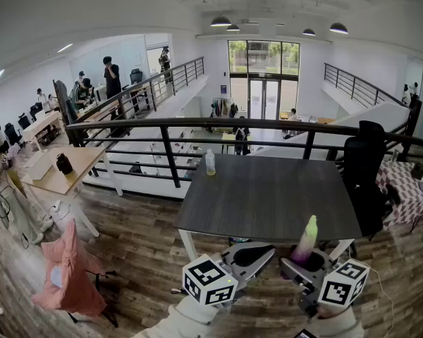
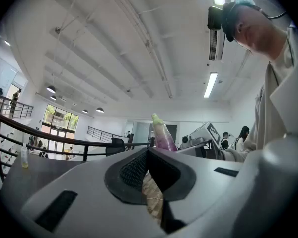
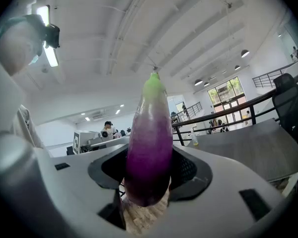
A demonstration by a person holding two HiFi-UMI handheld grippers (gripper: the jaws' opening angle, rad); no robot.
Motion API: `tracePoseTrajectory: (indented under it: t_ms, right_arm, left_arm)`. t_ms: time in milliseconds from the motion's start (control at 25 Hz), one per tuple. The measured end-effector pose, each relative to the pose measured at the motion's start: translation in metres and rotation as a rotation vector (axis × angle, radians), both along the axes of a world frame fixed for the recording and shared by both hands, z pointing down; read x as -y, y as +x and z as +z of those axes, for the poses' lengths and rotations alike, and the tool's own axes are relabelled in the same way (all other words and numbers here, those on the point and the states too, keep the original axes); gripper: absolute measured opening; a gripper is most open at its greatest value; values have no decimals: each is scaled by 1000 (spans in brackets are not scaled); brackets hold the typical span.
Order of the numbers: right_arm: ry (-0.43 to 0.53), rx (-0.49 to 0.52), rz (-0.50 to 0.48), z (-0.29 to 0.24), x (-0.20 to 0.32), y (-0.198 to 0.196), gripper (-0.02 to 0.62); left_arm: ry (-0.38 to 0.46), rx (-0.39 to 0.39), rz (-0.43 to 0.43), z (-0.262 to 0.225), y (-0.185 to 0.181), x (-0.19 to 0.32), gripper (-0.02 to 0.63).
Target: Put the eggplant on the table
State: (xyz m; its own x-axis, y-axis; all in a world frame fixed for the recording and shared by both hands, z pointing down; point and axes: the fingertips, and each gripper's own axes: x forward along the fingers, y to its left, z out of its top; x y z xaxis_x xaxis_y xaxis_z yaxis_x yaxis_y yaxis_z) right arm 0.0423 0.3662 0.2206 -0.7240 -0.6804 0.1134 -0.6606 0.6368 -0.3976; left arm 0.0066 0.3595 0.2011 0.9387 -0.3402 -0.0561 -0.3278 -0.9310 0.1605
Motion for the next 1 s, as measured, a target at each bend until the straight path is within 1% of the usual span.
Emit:
tracePoseTrajectory:
  t_ms: [160,280,520,680,800,1000]
  right_arm:
    - [7,-9,-14,-5,5,-8,235]
    - [21,-14,0,-12,5,-10,235]
    - [15,-33,17,-13,4,-11,235]
    - [-13,8,-6,-13,2,-11,235]
    - [-18,15,17,-8,1,-6,235]
    - [-14,67,53,-10,1,20,235]
  left_arm:
    - [13,-7,-24,-6,-15,5,6]
    - [12,-2,-33,-7,-22,8,6]
    - [21,-4,-36,-13,-24,8,6]
    - [12,-9,-26,-11,-20,9,6]
    - [-5,-15,-25,-5,-20,11,6]
    - [12,-3,-23,-6,-8,12,6]
